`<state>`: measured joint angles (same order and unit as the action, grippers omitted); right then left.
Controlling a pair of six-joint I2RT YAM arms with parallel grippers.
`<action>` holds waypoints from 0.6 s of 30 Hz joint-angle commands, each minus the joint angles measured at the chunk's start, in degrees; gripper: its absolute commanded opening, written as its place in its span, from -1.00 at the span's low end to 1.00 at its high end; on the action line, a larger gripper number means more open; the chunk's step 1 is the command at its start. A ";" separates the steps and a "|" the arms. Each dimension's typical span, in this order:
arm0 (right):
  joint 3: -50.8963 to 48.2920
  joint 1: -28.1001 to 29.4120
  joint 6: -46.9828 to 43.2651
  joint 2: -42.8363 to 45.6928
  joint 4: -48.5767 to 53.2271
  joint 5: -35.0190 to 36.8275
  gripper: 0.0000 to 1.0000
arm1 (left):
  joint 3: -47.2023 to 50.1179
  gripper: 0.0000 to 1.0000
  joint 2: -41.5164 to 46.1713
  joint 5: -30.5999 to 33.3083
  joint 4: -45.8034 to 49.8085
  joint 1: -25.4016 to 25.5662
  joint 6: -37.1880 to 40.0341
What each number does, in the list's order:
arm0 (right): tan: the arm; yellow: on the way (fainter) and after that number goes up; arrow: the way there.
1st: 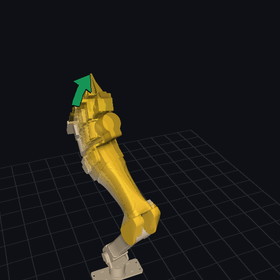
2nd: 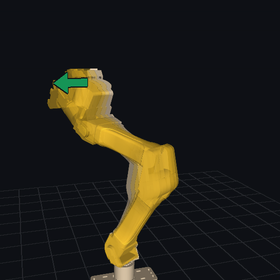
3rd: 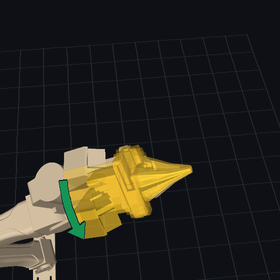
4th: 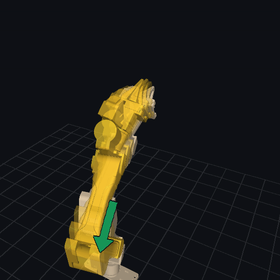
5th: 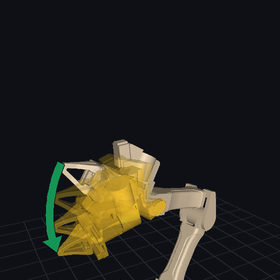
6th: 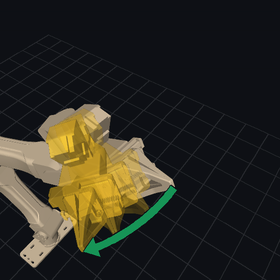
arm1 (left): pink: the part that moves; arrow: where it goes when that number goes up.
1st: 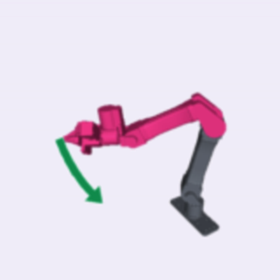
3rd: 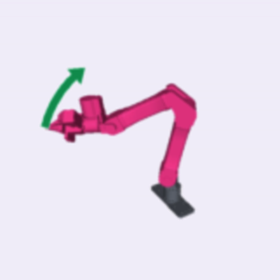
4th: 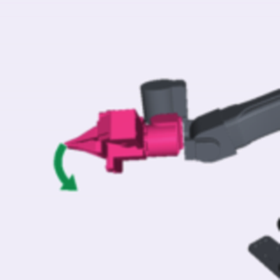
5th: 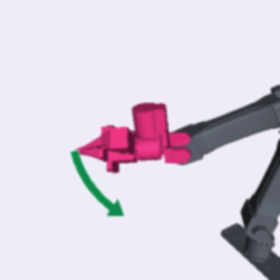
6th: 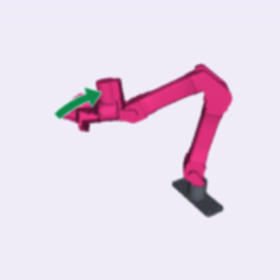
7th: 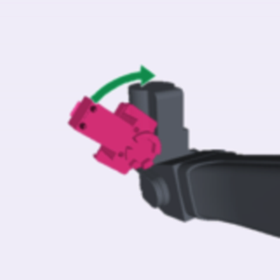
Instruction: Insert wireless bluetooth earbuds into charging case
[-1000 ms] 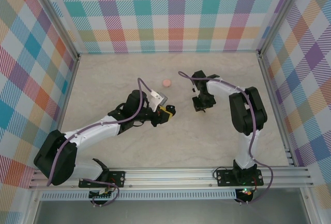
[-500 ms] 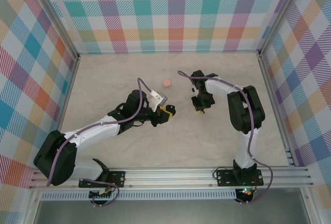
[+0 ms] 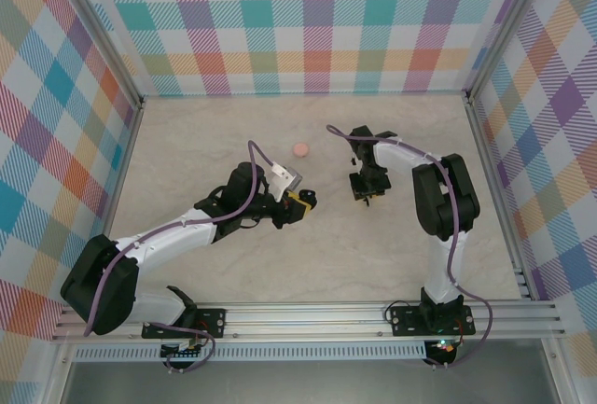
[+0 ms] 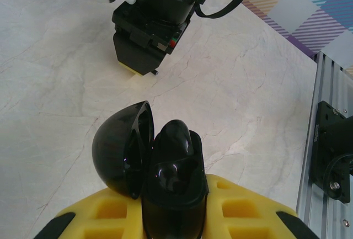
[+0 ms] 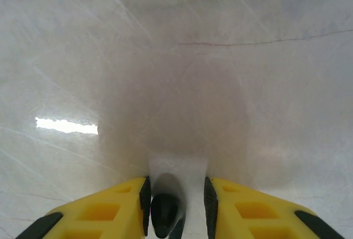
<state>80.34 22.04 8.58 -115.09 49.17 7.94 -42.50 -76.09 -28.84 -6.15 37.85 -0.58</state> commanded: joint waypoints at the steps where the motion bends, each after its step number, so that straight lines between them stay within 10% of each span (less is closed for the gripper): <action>1: 0.11 -0.47 0.39 -0.31 5.48 -0.55 -0.31 | -0.52 -0.83 1.06 0.28 -0.35 0.12 0.91; 18: -1.29 -0.51 2.32 -1.14 4.78 -1.96 -0.63 | -0.36 -0.84 1.34 0.71 0.04 0.12 0.82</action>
<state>80.34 21.82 9.96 -115.11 50.89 6.39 -42.50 -76.09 -28.21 -6.00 37.85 -0.58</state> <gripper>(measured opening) 0.194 0.215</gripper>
